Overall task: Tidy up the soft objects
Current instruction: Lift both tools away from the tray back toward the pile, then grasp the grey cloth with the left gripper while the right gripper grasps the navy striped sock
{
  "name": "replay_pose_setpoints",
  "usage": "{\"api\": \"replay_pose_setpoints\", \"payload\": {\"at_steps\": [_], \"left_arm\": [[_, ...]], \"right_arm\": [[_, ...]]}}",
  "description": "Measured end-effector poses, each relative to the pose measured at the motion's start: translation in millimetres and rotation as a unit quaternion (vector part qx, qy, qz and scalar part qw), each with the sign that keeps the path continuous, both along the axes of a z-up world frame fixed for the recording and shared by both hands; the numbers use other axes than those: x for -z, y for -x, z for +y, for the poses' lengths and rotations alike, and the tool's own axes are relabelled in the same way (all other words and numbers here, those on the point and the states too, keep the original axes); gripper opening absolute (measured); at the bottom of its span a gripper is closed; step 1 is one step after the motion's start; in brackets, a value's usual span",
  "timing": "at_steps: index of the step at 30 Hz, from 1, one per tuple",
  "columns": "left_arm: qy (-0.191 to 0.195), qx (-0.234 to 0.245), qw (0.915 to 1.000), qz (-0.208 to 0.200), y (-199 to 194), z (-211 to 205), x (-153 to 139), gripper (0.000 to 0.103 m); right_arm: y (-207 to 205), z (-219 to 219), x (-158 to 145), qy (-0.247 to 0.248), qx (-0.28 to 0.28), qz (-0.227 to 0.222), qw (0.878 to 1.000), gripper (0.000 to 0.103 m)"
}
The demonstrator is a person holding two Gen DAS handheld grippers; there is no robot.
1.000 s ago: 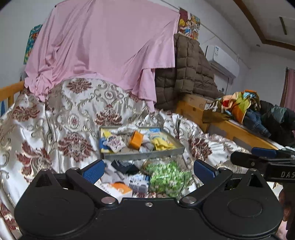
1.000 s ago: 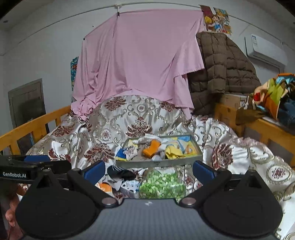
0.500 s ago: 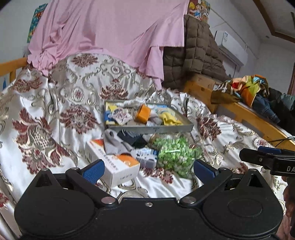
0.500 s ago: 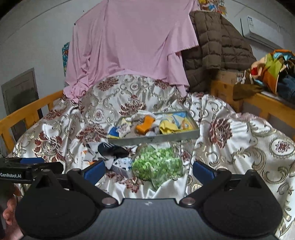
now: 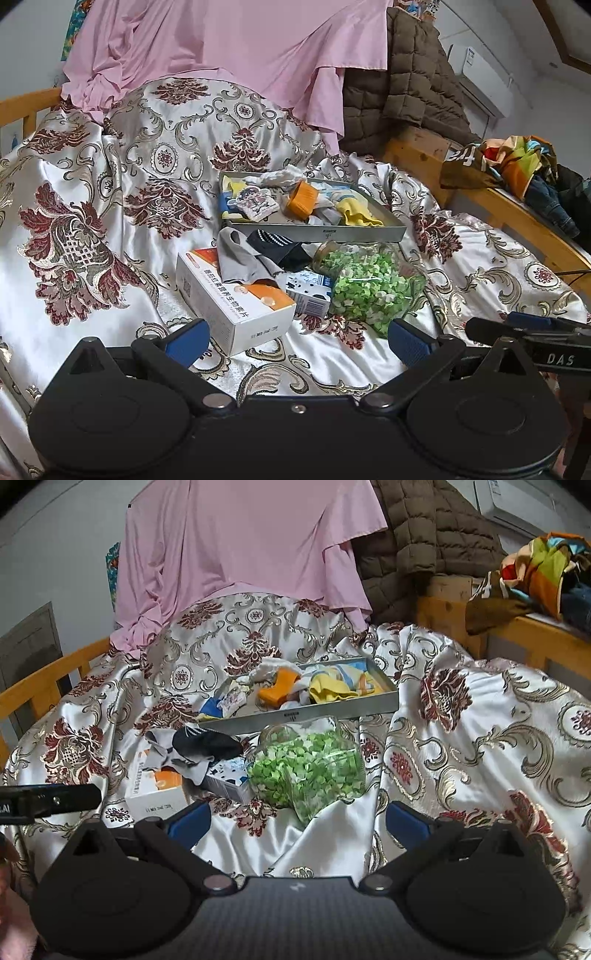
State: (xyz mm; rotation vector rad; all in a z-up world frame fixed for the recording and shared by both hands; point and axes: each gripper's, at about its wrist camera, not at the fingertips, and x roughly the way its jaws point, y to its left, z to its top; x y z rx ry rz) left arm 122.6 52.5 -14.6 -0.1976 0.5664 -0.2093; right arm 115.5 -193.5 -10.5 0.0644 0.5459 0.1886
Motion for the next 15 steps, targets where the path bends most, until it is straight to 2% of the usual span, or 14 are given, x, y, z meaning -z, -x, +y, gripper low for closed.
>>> {"api": "replay_pose_setpoints", "payload": {"at_steps": [15], "left_arm": [[-0.006, 0.009, 0.9990, 0.043, -19, -9, 21, 0.102]], "right_arm": [[-13, 14, 30, 0.028, -0.028, 0.006, 0.999, 0.103]]}}
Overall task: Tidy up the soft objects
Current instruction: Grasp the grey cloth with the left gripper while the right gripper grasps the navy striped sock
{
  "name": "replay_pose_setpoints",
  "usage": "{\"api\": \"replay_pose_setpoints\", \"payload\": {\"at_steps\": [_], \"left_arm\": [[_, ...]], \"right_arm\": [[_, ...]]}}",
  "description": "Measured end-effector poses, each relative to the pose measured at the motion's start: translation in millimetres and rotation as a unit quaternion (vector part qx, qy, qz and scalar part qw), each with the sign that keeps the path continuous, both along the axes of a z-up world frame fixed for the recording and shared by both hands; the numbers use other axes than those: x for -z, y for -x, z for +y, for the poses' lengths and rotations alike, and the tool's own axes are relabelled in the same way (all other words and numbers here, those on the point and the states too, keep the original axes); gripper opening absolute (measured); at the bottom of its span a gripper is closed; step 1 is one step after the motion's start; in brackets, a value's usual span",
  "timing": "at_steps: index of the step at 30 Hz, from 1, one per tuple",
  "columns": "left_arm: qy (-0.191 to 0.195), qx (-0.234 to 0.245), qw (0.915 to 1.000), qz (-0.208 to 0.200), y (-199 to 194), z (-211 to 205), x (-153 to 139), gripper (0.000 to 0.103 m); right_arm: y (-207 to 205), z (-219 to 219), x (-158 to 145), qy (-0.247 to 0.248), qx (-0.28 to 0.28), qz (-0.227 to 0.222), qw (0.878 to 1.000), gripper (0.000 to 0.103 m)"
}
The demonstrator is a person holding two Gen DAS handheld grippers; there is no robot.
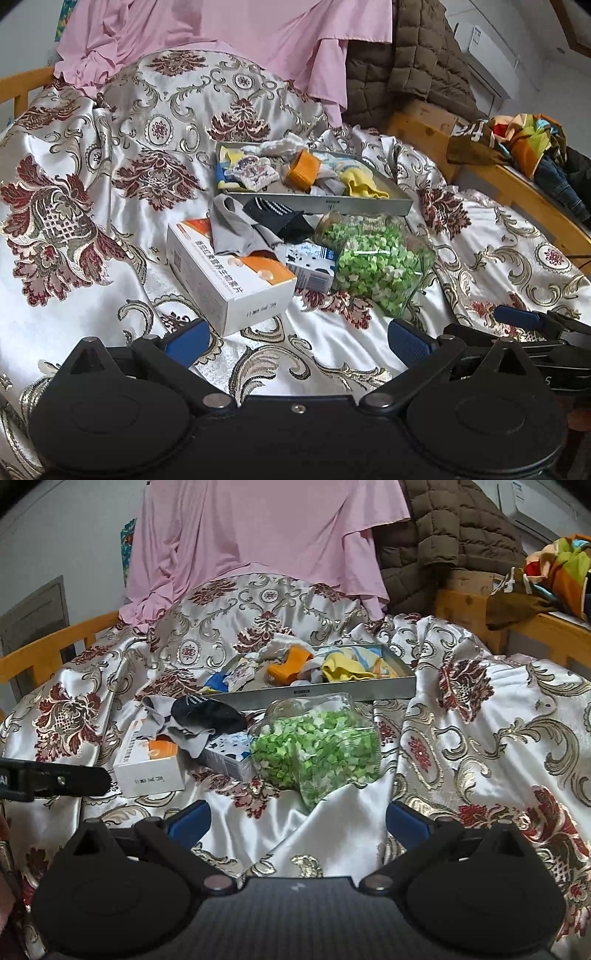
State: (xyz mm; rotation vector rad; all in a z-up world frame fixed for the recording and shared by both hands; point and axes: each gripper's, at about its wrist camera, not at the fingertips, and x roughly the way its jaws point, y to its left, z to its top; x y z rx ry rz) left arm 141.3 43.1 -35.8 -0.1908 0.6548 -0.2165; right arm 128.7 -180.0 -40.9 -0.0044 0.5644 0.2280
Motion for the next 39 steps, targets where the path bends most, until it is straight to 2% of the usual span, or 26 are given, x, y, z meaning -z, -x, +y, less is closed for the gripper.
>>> {"api": "replay_pose_setpoints", "payload": {"at_steps": [5, 10, 17, 21, 27, 33, 39], "left_arm": [[0.007, -0.010, 0.9999, -0.009, -2, 3, 0, 0.102], [0.014, -0.049, 0.9981, -0.034, -8, 12, -5, 0.102], [0.029, -0.080, 0.9961, -0.024, -20, 21, -2, 0.102], [0.038, -0.089, 0.9951, -0.019, -21, 25, 0, 0.102], [0.041, -0.105, 0.9928, -0.040, -23, 31, 1, 0.102], [0.053, -0.118, 0.9908, -0.038, -43, 35, 0, 0.102], [0.038, -0.114, 0.9922, -0.033, -67, 35, 3, 0.102]], "right_arm": [[-5, 7, 4, 0.003, -0.017, -0.008, 1.000, 0.103], [-14, 11, 8, -0.010, -0.024, -0.006, 1.000, 0.103], [-23, 15, 13, -0.023, -0.033, -0.017, 0.999, 0.103], [-31, 20, 17, -0.009, -0.034, -0.015, 0.999, 0.103], [-46, 25, 13, -0.014, -0.031, -0.023, 0.999, 0.103], [-52, 27, 8, -0.001, -0.038, -0.037, 0.999, 0.103], [-78, 40, -3, 0.051, -0.071, -0.057, 0.995, 0.103]]}}
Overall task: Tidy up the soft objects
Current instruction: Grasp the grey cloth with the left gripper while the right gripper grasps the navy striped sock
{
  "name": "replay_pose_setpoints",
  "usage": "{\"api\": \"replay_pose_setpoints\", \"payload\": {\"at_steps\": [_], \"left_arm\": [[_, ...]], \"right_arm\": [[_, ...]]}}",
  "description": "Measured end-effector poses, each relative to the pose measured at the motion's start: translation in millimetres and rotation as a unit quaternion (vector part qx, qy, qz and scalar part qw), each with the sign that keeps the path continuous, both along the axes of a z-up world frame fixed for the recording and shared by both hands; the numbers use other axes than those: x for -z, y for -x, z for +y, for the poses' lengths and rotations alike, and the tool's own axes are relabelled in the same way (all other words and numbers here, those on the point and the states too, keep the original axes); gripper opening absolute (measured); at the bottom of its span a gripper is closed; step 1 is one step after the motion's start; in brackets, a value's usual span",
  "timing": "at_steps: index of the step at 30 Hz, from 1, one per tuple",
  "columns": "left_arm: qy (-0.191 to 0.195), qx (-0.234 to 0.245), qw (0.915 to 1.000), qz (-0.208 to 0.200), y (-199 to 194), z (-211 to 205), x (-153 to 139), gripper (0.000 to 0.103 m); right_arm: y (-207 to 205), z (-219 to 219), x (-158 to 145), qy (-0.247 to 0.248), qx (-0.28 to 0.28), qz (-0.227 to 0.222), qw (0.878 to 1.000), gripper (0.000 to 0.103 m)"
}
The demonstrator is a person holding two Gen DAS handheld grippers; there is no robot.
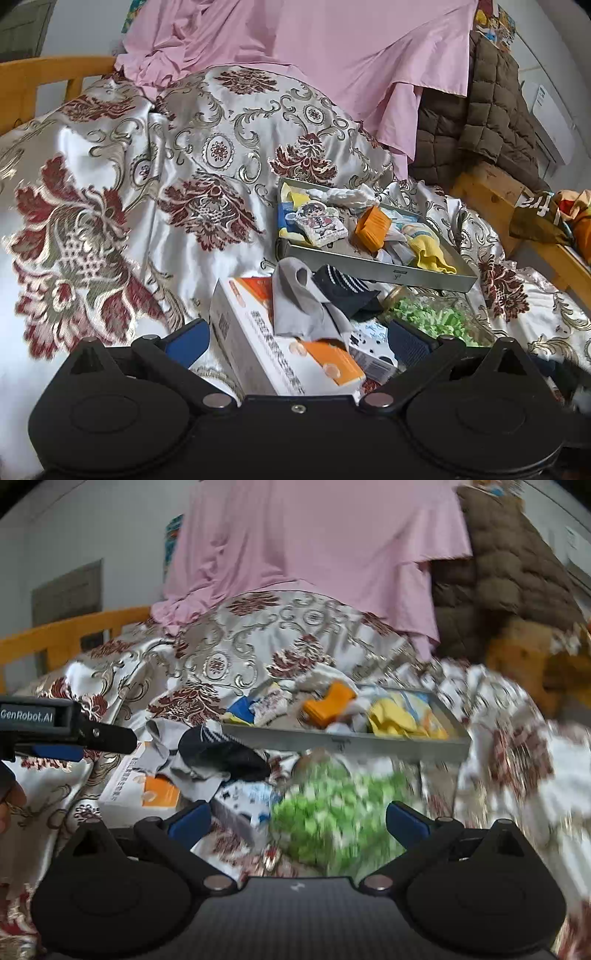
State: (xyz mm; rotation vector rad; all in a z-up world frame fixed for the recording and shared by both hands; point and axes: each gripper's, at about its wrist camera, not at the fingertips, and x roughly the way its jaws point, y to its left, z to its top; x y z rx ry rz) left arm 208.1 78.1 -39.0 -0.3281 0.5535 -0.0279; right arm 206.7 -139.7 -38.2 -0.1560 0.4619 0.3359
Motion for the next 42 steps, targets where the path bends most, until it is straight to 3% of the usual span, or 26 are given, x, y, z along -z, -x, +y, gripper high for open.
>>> {"api": "replay_pose_setpoints", "payload": {"at_steps": [6, 11, 18, 27, 36, 42], "left_arm": [[-0.002, 0.014, 0.9997, -0.022, -24, 8, 0, 0.102], [0.033, 0.027, 0.9990, -0.015, -51, 24, 2, 0.102], [0.052, 0.038, 0.9979, -0.010, -72, 35, 8, 0.102], [0.070, 0.040, 0.9967, 0.004, -83, 49, 10, 0.102], [0.059, 0.078, 0.9952, -0.007, -81, 44, 8, 0.091], [0.078, 0.091, 0.9926, 0.018, -87, 45, 17, 0.074]], "right_arm": [[-34, 15, -14, 0.016, -0.021, -0.007, 1.000, 0.103], [-53, 31, -12, 0.045, -0.031, 0.001, 0.999, 0.103], [-67, 53, -4, 0.073, -0.050, 0.009, 0.996, 0.103], [-89, 75, -1, 0.075, -0.074, 0.020, 0.994, 0.103], [-114, 82, -1, 0.071, -0.131, 0.063, 0.987, 0.100], [-121, 85, -2, 0.086, -0.156, 0.084, 0.980, 0.094]]}}
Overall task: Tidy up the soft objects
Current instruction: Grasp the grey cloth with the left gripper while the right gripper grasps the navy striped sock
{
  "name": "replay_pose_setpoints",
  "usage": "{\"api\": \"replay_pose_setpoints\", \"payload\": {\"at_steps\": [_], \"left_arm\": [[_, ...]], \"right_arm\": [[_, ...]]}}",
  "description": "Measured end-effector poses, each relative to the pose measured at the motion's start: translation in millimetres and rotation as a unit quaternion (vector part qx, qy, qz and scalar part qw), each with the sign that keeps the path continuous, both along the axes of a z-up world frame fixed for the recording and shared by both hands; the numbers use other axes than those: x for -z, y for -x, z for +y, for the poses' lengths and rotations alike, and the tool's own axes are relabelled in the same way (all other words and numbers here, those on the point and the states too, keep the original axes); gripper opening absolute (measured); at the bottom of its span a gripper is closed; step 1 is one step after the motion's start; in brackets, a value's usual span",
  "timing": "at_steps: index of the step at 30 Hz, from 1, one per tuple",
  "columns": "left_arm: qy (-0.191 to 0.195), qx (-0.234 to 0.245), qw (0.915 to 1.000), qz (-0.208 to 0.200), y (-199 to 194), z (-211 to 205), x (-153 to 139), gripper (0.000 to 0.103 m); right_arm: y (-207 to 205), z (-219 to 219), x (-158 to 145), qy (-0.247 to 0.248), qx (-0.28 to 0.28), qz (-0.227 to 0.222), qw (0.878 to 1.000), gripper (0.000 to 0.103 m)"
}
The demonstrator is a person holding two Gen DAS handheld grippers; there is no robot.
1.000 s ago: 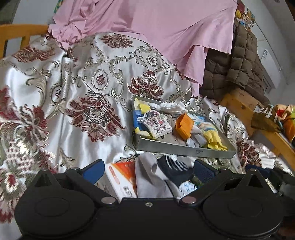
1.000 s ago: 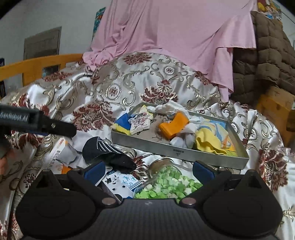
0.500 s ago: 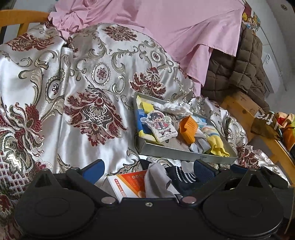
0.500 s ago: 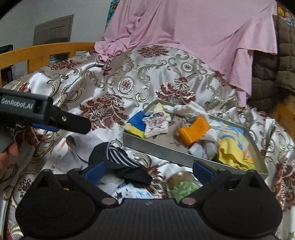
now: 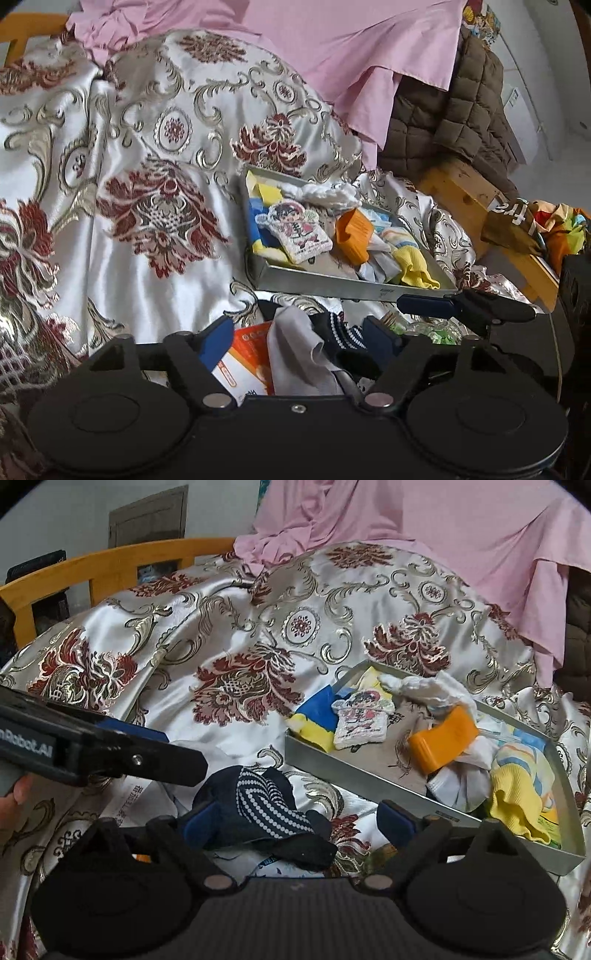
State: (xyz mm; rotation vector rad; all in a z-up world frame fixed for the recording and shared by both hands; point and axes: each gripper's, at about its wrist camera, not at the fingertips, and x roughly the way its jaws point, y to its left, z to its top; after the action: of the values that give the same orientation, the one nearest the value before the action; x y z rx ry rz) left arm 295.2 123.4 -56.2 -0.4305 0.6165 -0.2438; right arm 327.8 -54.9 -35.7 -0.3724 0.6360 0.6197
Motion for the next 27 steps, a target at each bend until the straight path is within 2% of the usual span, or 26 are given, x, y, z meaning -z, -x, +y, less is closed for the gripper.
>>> {"api": "replay_pose_setpoints", "payload": {"at_steps": [3, 11, 14, 17, 19, 24, 27], "left_arm": [[0.000, -0.003, 1.0000, 0.004, -1, 1, 2, 0.068], [-0.001, 0.002, 0.9999, 0.016, -5, 0, 4, 0.048], [0.003, 0.007, 0.9998, 0.020, -5, 1, 5, 0.043], [0.006, 0.010, 0.9997, 0.023, -6, 1, 6, 0.035], [0.009, 0.010, 0.9996, 0.026, -6, 1, 6, 0.030], [0.012, 0.006, 0.9996, 0.025, -6, 2, 5, 0.029], [0.007, 0.006, 0.9996, 0.025, -6, 1, 5, 0.025]], "right_arm": [[-1, 0, -1, -0.004, -0.001, 0.002, 1.000, 0.093], [-2, 5, 1, 0.007, -0.011, 0.016, 1.000, 0.081], [-2, 7, 3, 0.012, -0.015, 0.023, 1.000, 0.075], [-2, 9, 5, 0.021, -0.018, 0.031, 0.999, 0.063], [-2, 10, 6, 0.027, -0.016, 0.028, 0.999, 0.048], [-5, 11, 9, 0.051, -0.004, 0.023, 0.998, 0.022], [-7, 10, 10, 0.064, 0.006, 0.014, 0.998, 0.017]]}}
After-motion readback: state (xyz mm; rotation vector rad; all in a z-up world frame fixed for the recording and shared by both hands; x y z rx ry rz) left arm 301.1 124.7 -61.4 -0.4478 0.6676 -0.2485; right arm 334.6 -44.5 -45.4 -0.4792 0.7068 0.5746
